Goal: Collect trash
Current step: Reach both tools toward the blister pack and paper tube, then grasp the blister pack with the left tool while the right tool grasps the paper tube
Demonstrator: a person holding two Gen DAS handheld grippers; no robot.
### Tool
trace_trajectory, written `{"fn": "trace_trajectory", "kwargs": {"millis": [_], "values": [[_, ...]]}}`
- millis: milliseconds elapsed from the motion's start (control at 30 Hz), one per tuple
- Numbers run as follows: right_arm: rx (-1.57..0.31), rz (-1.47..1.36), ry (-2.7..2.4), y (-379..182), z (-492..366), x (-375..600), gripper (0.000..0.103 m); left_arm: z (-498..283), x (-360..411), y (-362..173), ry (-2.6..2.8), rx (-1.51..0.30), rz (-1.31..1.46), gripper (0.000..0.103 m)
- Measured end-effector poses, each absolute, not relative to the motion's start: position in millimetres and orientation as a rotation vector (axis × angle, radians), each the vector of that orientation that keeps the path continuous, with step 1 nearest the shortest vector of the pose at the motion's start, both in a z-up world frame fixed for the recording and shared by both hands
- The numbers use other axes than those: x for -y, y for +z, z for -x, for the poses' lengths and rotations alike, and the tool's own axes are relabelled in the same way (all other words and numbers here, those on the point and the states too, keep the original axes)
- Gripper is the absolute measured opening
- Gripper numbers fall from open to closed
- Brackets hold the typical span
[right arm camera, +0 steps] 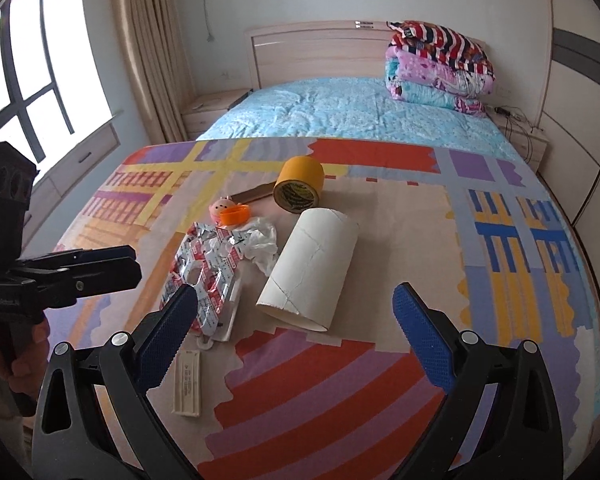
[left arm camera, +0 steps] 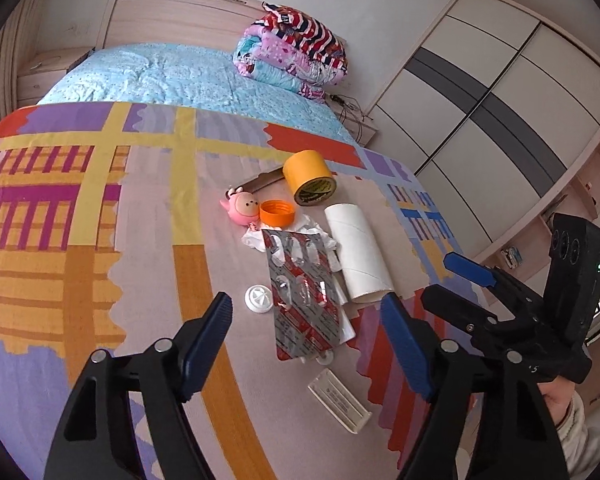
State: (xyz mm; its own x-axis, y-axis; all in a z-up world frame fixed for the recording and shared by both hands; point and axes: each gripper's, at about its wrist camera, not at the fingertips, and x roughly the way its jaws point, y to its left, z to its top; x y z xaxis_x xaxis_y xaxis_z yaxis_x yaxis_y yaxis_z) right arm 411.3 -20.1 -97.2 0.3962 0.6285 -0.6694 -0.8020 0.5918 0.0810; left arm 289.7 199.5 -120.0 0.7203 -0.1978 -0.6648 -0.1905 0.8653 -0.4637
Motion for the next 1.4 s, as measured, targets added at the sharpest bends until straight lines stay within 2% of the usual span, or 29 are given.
{"fn": "trace_trajectory", "kwargs": {"millis": [100, 233, 300, 367, 400, 467, 533, 567, 600, 867, 933, 1067, 1100, 1133, 1400], "values": [[-0.746, 0.277, 0.91, -106, -421, 9, 0.098, -304, -208, -132, -0.022, -0.795, 0.574, 0.065], [-0.78, 0.287, 0.901, -115, -430, -5, 0.098, -318, -216, -150, -0.016, -0.838, 0.623, 0.046], [-0.793, 0.288, 0.9, -119, -432, -9, 0.098, -322, -220, -155, -0.037, -0.839, 0.67, 0.042], [-0.8, 0.299, 0.892, -122, -434, -11, 0.092, -321, -222, -157, -0.041, -0.838, 0.689, 0.037], [-0.806, 0.299, 0.888, -124, -436, -13, 0.085, -321, -222, -157, -0.048, -0.834, 0.697, 0.035], [-0.826, 0.296, 0.882, -129, -439, -13, 0.08, -320, -223, -157, -0.051, -0.827, 0.717, 0.027], [-0.843, 0.288, 0.886, -132, -440, -13, 0.066, -319, -225, -156, -0.05, -0.82, 0.729, 0.019], [-0.851, 0.283, 0.886, -133, -441, -13, 0.063, -319, -225, -156, -0.051, -0.816, 0.736, 0.016], [-0.854, 0.278, 0.887, -133, -442, -12, 0.059, -320, -223, -154, -0.054, -0.813, 0.731, 0.015], [-0.832, 0.244, 0.889, -125, -440, -1, 0.057, -313, -216, -138, -0.063, -0.775, 0.708, 0.009], [-0.829, 0.234, 0.891, -122, -439, 2, 0.053, -310, -212, -131, -0.065, -0.765, 0.693, 0.007], [-0.812, 0.226, 0.9, -115, -433, 8, 0.051, -302, -205, -120, -0.065, -0.752, 0.676, 0.006], [-0.811, 0.222, 0.903, -113, -431, 10, 0.044, -299, -203, -117, -0.066, -0.747, 0.668, 0.006], [-0.816, 0.215, 0.91, -112, -431, 12, 0.027, -296, -201, -113, -0.064, -0.742, 0.663, 0.006], [-0.792, 0.21, 0.924, -101, -417, 31, 0.023, -270, -178, -85, -0.071, -0.699, 0.609, 0.006]]}}
